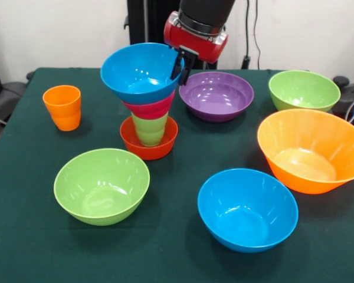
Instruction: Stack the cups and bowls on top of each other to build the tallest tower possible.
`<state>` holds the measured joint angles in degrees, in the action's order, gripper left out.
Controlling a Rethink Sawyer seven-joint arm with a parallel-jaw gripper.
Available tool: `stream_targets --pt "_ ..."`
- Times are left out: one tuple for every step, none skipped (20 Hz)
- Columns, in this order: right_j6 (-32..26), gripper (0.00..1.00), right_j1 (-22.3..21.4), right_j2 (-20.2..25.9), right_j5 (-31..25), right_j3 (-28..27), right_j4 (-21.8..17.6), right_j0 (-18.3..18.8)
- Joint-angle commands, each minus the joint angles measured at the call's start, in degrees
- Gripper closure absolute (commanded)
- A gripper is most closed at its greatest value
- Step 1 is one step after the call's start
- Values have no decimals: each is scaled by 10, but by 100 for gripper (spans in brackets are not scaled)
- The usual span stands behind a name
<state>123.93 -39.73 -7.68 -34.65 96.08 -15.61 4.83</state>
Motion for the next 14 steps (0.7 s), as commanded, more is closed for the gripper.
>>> stream_targets --pt "75 100 27 40 51 -19 21 -15" --pt "78 100 28 38 53 -19 21 -17" --pt "79 100 29 36 54 -21 19 -18" --pt "80 100 29 36 55 -20 19 -19" --pt "81 100 29 34 56 -21 18 -20" --pt "81 100 29 34 57 -21 18 -20" --pt "81 100 29 32 57 -22 17 -20" --pt "80 100 29 32 57 -21 17 -20" --pt "79 100 29 33 58 -21 17 -20" --pt "78 100 30 32 58 -22 17 -20" --pt "79 100 30 32 57 -22 19 -20" --pt "79 100 30 32 58 -23 20 -21" --pt "80 100 31 31 58 -23 21 -22" --pt "82 100 31 30 59 -23 22 -23"
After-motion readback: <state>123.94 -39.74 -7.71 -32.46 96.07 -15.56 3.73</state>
